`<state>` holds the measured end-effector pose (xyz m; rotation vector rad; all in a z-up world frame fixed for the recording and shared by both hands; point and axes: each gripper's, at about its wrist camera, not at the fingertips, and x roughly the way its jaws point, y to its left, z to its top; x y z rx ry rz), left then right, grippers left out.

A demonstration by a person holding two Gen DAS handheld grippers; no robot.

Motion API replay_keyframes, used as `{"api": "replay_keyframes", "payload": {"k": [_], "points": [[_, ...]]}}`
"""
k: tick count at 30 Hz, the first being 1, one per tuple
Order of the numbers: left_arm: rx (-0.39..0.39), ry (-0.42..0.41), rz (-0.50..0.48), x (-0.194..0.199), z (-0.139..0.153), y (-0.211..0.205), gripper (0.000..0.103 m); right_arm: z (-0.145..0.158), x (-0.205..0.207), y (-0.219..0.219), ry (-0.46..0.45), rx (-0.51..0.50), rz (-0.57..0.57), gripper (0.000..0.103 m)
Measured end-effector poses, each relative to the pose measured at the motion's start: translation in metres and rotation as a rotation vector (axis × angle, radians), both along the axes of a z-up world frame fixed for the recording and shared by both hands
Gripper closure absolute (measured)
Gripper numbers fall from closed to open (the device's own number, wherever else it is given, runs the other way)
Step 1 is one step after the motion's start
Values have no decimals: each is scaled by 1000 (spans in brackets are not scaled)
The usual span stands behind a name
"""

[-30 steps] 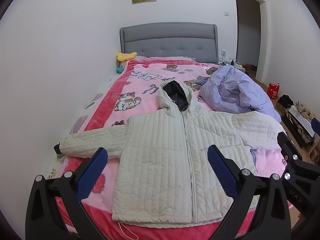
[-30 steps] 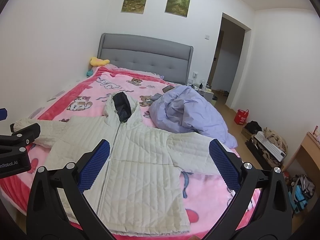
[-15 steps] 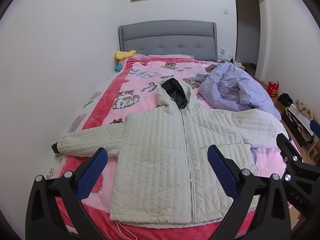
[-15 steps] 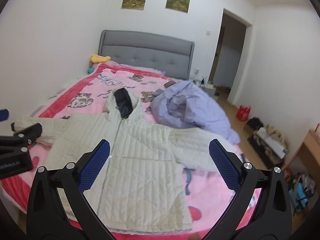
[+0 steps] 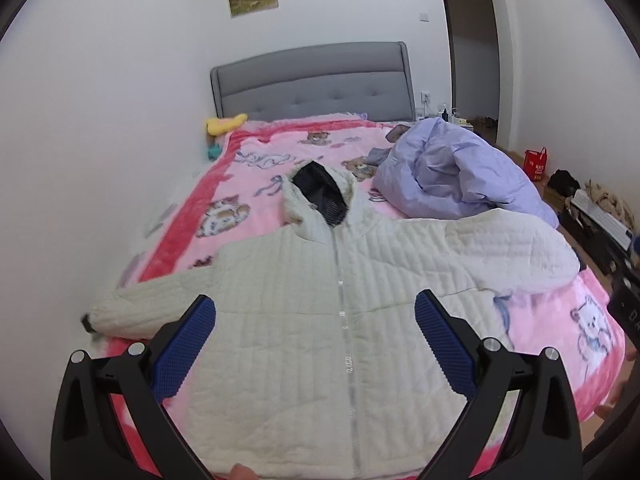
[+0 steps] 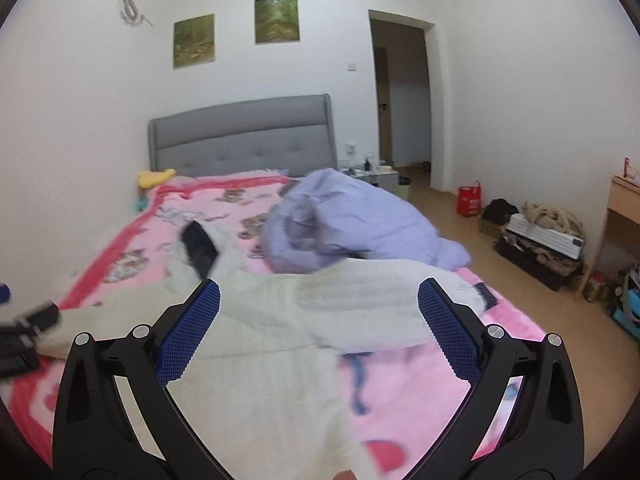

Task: Fold large clothes
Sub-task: 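Grasp the plaid-lined sleeve cuff of the white jacket with the right tool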

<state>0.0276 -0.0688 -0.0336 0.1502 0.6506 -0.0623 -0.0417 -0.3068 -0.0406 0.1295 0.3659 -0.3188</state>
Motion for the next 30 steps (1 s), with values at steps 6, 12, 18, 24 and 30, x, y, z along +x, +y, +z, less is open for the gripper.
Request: {"api": "replay_keyframes", "payload": {"k": [6,12,18,24,30], "points": [[-210,135,-131,27,-40,-45,5,-57,23,-134,50,107,-136,8],[-126,173,-199,39,-84,-91,5,-146,80,-299,115,467,-192,8],[-97,229,-192,54,-116,-95,5,-202,117,-390,79,705,-291,8],[-125,291,-150,69,-132,-78,5,-233,144,-414,77,881,-280,9],[-113,295,-143,71,-135,-75,5,-262,156,-405,135,985,-327,9]]}}
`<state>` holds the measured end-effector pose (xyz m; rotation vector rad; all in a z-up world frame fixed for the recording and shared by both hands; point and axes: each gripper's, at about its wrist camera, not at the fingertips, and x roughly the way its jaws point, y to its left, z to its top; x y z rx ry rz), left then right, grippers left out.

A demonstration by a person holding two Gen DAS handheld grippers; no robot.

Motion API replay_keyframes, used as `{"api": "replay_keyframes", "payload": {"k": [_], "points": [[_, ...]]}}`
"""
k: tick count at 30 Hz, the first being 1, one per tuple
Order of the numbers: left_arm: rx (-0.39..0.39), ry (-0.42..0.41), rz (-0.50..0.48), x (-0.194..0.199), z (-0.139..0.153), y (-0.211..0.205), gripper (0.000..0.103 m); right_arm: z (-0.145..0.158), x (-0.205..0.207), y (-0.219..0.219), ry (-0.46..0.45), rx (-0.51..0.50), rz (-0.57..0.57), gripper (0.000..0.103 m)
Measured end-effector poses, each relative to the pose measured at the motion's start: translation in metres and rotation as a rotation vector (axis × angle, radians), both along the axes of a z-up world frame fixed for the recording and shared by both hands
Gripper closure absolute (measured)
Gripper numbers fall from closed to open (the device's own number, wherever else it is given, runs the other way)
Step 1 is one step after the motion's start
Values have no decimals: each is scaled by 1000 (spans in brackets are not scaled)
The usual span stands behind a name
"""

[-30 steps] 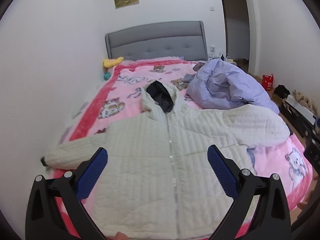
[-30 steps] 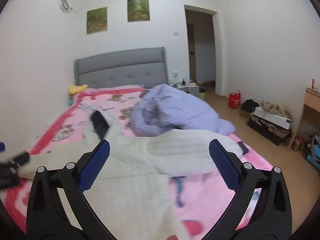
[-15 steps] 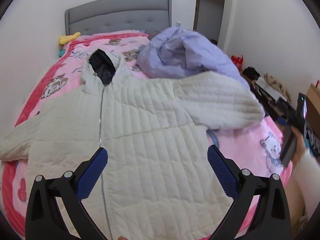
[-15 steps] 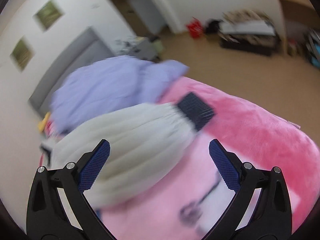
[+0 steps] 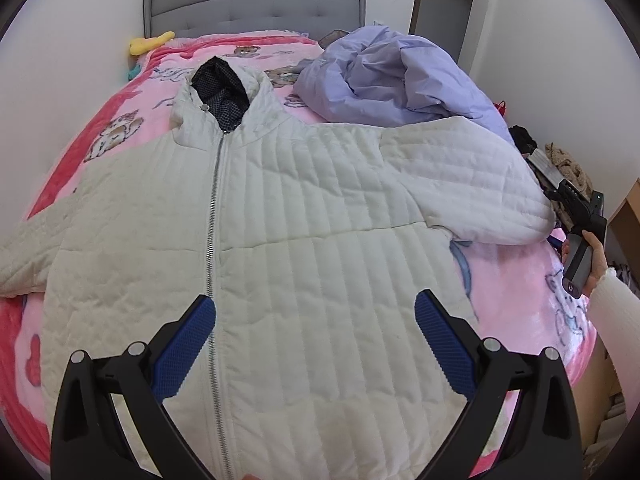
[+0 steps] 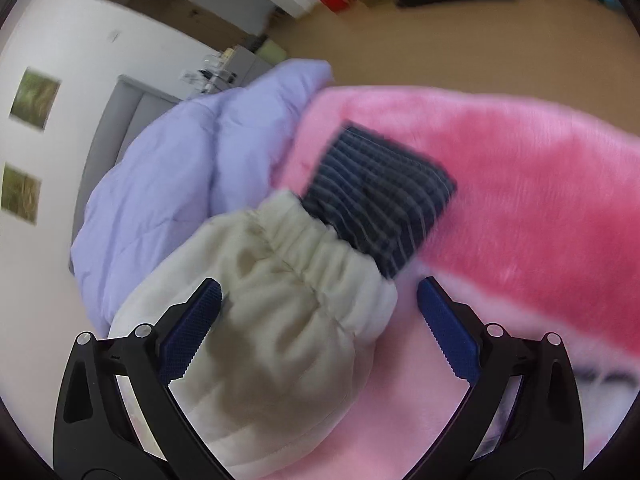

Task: Fold large clothes
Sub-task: 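Grasp the plaid-lined sleeve cuff of the white jacket with the right tool, then lift the sleeve with the right tool and fold it across the jacket body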

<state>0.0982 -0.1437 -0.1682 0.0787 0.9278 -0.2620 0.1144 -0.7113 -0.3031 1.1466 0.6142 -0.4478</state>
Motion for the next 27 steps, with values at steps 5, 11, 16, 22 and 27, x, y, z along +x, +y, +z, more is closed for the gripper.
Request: {"api": "replay_keyframes", "payload": {"k": [5,11,16,22,27], "points": [[1,-4,-5,-1,2,3,5,-4,-1,-1,-33,32,-62,40],[7,-3,-1,1,3,9,5,5,-5,6,-83,39,-50,70],[17,-53,-1,1,7,17,5,59,-25,29,-199,-158,-10,72],[34,-141,8,13,1,36,5,189,-37,111,-406,-482,181,73],[28,-165,40,14,-10,74,5,278,-17,230,-566,-615,436,73]]}}
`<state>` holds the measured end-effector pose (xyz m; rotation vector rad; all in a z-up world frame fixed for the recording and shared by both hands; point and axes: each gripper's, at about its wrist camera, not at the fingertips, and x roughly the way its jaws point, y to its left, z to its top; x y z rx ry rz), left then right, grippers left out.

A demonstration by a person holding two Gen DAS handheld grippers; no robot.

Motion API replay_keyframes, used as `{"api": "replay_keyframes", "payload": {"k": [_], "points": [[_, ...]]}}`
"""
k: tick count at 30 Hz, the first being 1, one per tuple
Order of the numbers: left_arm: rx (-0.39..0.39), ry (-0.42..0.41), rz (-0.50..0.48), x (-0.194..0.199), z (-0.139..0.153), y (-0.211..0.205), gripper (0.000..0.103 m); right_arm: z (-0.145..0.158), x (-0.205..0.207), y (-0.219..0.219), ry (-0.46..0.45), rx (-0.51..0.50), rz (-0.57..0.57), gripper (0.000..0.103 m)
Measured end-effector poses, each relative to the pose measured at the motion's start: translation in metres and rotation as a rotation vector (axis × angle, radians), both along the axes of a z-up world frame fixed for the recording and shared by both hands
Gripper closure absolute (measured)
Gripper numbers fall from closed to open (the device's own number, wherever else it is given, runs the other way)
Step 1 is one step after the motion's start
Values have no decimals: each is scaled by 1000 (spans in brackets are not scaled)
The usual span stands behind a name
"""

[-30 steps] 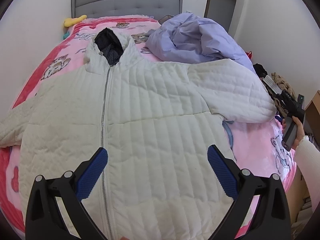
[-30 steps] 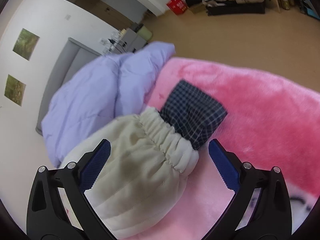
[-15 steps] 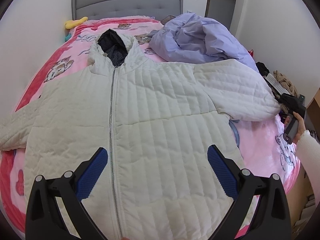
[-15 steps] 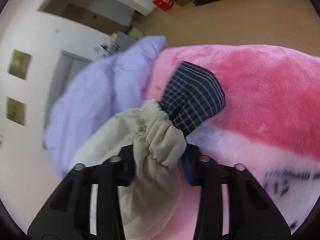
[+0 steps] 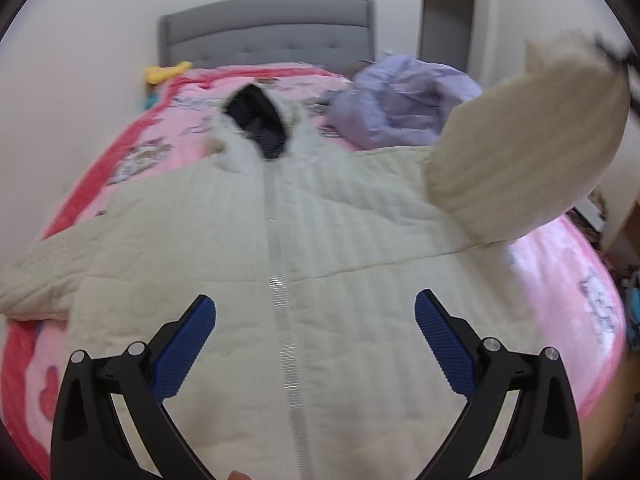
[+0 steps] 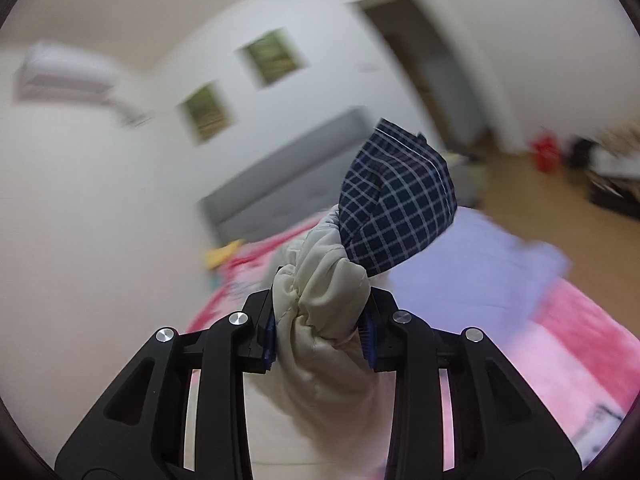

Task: Fold large clothes
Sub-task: 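Lift the sleeve with the right tool and fold it across the jacket body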

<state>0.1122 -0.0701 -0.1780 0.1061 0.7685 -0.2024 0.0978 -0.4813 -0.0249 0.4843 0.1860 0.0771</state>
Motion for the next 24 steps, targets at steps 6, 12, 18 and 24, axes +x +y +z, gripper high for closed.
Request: {"api": "replay_keyframes", "payload": {"k": [6,12,18,24], "points": [[15,-52,108,-23,16,82,5,41,54,200,-7,-260,253,73],[51,-67,254,-46,33,194,5,-23,84,391,56,-590,252,73],[81,-46,418,-72,26,285,5,-136,97,527,174,-960,316,73],[70,-11,504,-92,16,330,5,-223,84,581,277,-1144,450,70]]}}
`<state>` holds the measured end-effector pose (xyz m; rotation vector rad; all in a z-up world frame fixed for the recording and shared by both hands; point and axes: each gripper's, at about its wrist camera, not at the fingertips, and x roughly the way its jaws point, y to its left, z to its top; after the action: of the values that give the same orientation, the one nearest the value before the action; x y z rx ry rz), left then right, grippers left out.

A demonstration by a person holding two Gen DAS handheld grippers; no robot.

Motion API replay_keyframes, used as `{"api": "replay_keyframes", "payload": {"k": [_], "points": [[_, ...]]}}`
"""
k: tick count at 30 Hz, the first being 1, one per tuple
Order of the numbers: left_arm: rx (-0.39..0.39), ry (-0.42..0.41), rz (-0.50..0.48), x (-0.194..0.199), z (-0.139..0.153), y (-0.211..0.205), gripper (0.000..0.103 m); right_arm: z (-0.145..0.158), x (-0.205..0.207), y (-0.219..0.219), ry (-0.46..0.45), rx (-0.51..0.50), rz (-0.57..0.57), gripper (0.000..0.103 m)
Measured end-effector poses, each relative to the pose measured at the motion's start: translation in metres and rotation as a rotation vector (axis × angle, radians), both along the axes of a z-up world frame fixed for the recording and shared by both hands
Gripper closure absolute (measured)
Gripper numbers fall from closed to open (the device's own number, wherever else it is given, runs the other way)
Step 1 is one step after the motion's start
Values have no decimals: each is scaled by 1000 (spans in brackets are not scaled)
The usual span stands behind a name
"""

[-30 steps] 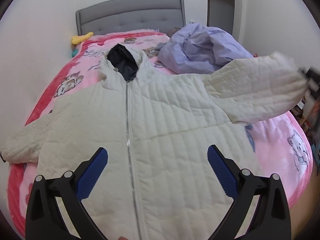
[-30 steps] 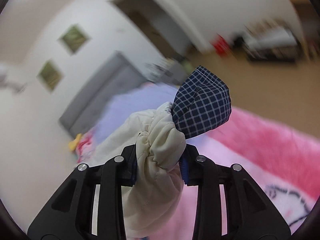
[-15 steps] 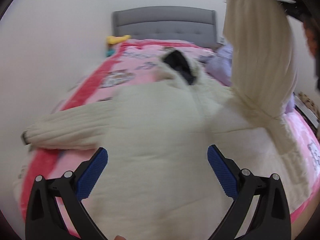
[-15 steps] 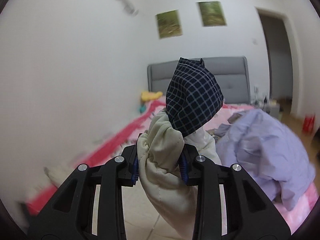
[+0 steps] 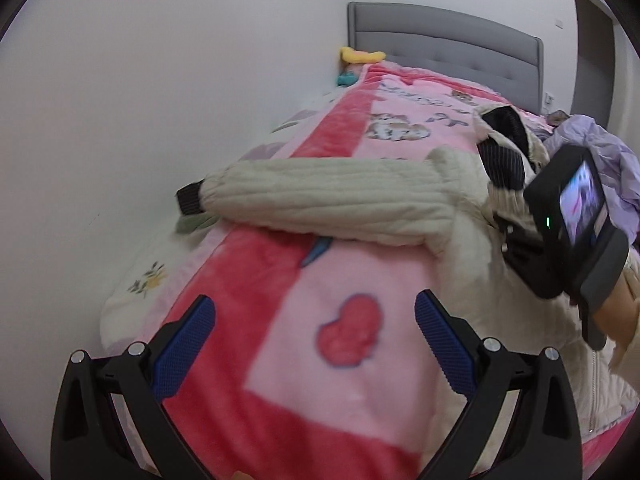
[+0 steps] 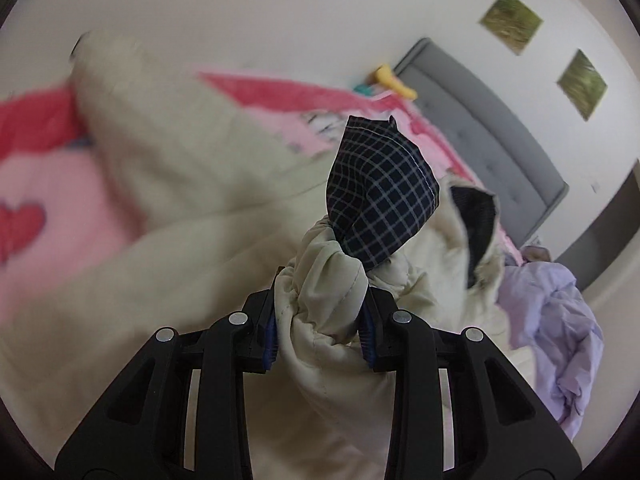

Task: Fold large clothes
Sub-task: 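Lift the sleeve with the right tool and fold it across the jacket body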

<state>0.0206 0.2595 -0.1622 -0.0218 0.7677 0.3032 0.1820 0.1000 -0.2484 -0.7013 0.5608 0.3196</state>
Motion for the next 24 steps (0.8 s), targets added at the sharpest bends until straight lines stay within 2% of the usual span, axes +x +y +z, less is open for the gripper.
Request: {"api": "replay_keyframes", "payload": {"k": [2,6,9,11,12,13,15,17,18,21,22,24], "points": [[7,1,6,0,-2,6,5,-8,-5,5,29,1,22,62],[-10,-12,2,3,2,8,5,4,-16,-2,126,102,107,42],[-38,-43,-45,7,11,-4,5,36,-39,-27,210,289,200,38],[-52,-52,-105,17,19,-16,5,58,-57,-57,180,367,234,28],[-59,-54,-139,23,22,-23,5,69,-71,-74,138,381,241,20],[-70,-49,-182,32,26,-31,5,77,-83,-90,88,368,243,17],[-102,-19,-312,56,31,-55,5,84,-97,-123,-20,251,230,17],[-122,-11,-415,82,36,-85,5,77,-109,-153,-123,44,244,18],[-131,-7,-451,93,36,-98,5,65,-116,-169,-180,-120,265,19],[-199,12,-543,135,25,-139,5,28,-117,-199,-206,-439,326,32],[-217,41,-552,146,18,-147,5,18,-112,-205,-205,-508,339,40],[-254,121,-568,169,-7,-163,5,-5,-103,-215,-184,-626,358,44]]}}
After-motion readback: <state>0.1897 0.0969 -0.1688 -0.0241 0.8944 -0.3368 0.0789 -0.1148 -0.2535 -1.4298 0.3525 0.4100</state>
